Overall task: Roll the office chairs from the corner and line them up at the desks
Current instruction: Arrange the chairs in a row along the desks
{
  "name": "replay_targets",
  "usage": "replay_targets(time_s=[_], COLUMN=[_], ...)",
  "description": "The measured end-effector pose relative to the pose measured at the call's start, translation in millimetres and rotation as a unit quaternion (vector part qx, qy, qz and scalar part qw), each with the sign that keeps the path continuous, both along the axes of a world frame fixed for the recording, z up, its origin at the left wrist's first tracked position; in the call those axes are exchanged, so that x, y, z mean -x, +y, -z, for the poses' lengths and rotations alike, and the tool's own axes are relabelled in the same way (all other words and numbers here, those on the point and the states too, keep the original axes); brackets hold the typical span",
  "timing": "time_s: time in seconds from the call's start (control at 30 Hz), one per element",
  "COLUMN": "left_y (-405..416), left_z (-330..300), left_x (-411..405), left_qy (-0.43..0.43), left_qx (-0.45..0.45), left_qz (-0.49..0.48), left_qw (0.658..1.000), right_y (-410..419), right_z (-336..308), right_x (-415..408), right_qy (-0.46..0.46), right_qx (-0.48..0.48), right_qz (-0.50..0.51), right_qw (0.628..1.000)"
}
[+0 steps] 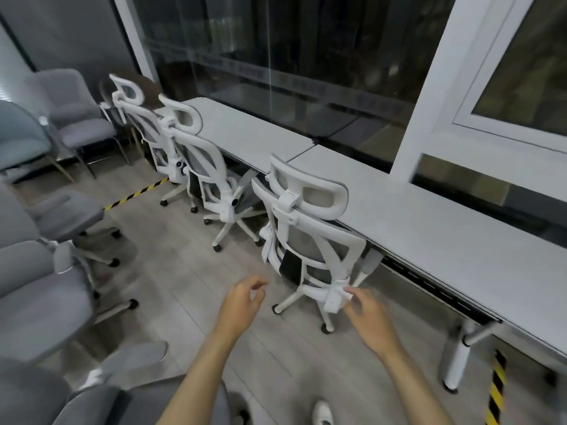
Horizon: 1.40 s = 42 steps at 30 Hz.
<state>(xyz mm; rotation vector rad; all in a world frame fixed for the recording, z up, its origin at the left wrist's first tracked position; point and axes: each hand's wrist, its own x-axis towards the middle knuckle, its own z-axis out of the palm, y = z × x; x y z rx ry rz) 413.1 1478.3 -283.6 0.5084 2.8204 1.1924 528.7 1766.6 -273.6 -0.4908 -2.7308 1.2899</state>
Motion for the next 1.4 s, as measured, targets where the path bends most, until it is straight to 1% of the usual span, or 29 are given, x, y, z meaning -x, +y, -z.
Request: replay_targets(time_s=[0.13, 0.27, 0.4, 0.6, 0.67, 0.77, 0.87, 0.93, 1.0, 1.1, 1.23, 1.3, 1.4], left_y=[-36, -77, -130, -232, -267, -319, -371, -402, -436, -497, -581, -615, -642], left_z=[-3, -6, -14, -49, -64, -87, -104, -114, -123, -129, -127, -126, -122], left_x=[-55, -111, -172, -260, -285, -306, -316, -313, -306, -287, -262, -249, -223], left_qy=[-0.012, -0.02, -0.02, -0.005, 0.004, 0.013, 0.025, 0.043, 0.063, 0.081, 0.07, 0.066, 0.071], left_qx=[0.006, 0.014, 0.054, 0.07, 0.075, 0.082, 0.087, 0.085, 0.086, 0.082, 0.074, 0.083, 0.105], left_qz=[-0.013, -0.027, -0.023, -0.094, -0.126, -0.142, -0.139, -0.128, -0.113, -0.092, -0.034, -0.006, 0.012], left_qw=[1.0, 0.999, 0.998, 0.993, 0.989, 0.986, 0.986, 0.987, 0.988, 0.989, 0.994, 0.994, 0.992], right_y=[-42, -88, -140, -251, -293, -354, -409, -449, -494, -568, -666, -709, -756], right_z=[-2, 4, 25, 36, 29, 18, 10, 9, 9, 9, 5, -2, -19], right_x=[-61, -119, -170, -228, -244, -256, -266, -269, -269, -263, -260, -259, -255], right_qy=[0.002, -0.001, -0.009, -0.028, -0.037, -0.031, -0.028, -0.007, 0.015, 0.037, 0.051, 0.048, 0.021], right_qx=[0.042, 0.06, 0.057, 0.085, 0.086, 0.087, 0.063, 0.029, 0.016, 0.03, 0.061, 0.063, 0.087], right_qz=[-0.007, -0.024, -0.051, -0.113, -0.146, -0.178, -0.205, -0.214, -0.209, -0.194, -0.179, -0.18, -0.21], right_qw=[0.999, 0.998, 0.997, 0.99, 0.985, 0.98, 0.976, 0.976, 0.978, 0.98, 0.981, 0.98, 0.974])
